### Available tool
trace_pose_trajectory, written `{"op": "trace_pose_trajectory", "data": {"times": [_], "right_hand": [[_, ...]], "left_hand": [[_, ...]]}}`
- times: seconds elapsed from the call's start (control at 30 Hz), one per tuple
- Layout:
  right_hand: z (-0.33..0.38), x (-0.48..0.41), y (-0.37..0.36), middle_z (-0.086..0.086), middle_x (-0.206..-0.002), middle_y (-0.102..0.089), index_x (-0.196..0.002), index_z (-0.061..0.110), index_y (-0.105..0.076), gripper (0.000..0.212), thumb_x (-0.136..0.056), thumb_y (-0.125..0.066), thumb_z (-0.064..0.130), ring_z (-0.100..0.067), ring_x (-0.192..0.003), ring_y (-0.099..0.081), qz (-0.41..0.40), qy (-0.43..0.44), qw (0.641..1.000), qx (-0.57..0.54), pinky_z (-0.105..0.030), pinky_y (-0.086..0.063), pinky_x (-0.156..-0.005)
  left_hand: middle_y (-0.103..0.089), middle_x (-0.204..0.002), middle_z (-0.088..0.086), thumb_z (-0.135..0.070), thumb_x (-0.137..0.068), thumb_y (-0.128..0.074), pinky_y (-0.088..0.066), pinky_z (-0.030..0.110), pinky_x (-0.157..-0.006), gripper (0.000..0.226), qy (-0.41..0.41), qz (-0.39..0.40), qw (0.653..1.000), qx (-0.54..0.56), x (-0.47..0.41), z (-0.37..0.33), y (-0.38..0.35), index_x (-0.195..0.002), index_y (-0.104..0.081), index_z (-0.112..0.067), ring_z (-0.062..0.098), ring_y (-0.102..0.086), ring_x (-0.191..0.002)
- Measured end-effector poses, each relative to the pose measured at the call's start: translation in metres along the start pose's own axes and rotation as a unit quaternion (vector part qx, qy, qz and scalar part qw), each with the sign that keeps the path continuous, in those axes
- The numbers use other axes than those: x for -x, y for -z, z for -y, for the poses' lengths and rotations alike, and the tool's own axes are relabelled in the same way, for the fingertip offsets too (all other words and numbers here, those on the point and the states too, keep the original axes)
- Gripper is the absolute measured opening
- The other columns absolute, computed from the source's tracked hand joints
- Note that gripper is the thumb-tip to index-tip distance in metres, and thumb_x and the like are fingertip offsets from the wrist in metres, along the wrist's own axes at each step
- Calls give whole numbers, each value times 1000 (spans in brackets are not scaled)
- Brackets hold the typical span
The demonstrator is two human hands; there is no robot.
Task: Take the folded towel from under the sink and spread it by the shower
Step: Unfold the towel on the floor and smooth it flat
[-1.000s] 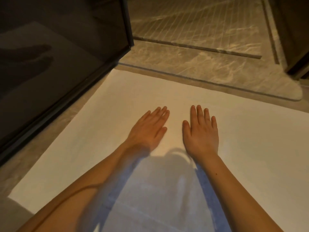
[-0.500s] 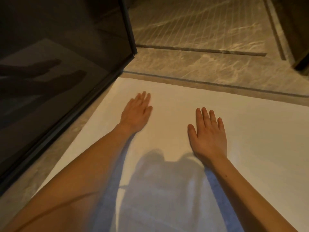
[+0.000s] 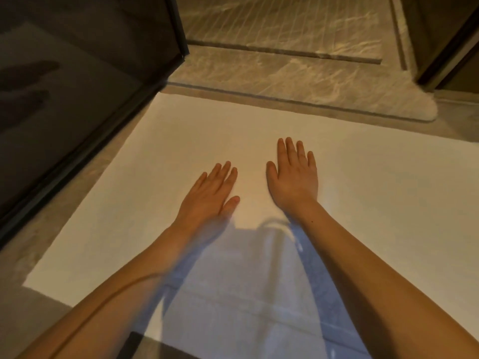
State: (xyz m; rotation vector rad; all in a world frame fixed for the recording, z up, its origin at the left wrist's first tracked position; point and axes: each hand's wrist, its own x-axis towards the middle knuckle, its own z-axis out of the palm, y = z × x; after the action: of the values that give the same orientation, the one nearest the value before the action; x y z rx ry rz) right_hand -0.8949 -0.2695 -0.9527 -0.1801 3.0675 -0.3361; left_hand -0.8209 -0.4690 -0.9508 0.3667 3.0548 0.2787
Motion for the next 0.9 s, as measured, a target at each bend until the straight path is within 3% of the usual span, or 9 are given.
{"op": "trace_pose_trajectory", "data": {"times": [0.2,0.3,0.4,0.5,0.63,0.83,0.9], "right_hand": [[0,2,3,-3,-165,1,-157,17,-2,64,-101,-14,46,-21,-151,5,17,3,1000,10,-41,2,-122],[3,4,11,-3,-165,-1,-157,16,-3,62,-102,-14,44,-22,-151,4,25,-9,1000,15,-43,2,-122],[20,32,13,-3,-163,-13,-156,15,-14,58,-102,-21,37,-23,-151,-6,-39,14,999,-2,-43,1,-121],[34,81,-2,1,-164,-11,-156,21,-12,58,-101,-20,38,-19,-151,-3,-20,39,999,-21,-38,5,-120],[-6,107,-7,4,-164,0,-157,23,-3,60,-101,-13,42,-16,-150,5,1,-13,1000,-12,-38,5,-122],[-53,125,14,-3,-164,-8,-156,16,-10,60,-102,-18,39,-21,-151,-1,-35,-114,992,-38,-43,-2,-122],[-47,122,18,-9,-162,-17,-155,12,-19,60,-100,-22,36,-25,-150,-8,-73,-109,989,-74,-42,-4,-122]], "left_hand": [[-11,-161,16,-37,-102,-18,-10,48,-119,60,218,-27,975,-24,28,104,26,-152,-17,-3,30,-8,-148],[-15,-160,18,-37,-101,-19,-10,48,-119,62,199,-40,979,2,25,77,32,-151,-18,-1,32,-12,-148],[-11,-161,12,-41,-98,-8,-7,41,-120,65,33,-43,999,0,25,1,17,-152,-18,-6,25,-9,-149],[-18,-160,2,-29,-101,-31,-9,36,-121,53,-28,-53,997,55,36,-48,-3,-152,-27,-12,13,-9,-149],[-14,-161,1,-40,-98,-20,-4,33,-120,61,21,-39,999,3,41,-20,-10,-154,-19,-16,14,-8,-149],[-5,-163,9,-48,-96,-14,-1,42,-121,69,231,-47,971,42,41,26,8,-154,-9,-11,21,-2,-149],[-8,-163,7,-48,-96,-18,-3,42,-121,68,201,-71,976,51,32,1,14,-154,-11,-13,20,-3,-149]]}}
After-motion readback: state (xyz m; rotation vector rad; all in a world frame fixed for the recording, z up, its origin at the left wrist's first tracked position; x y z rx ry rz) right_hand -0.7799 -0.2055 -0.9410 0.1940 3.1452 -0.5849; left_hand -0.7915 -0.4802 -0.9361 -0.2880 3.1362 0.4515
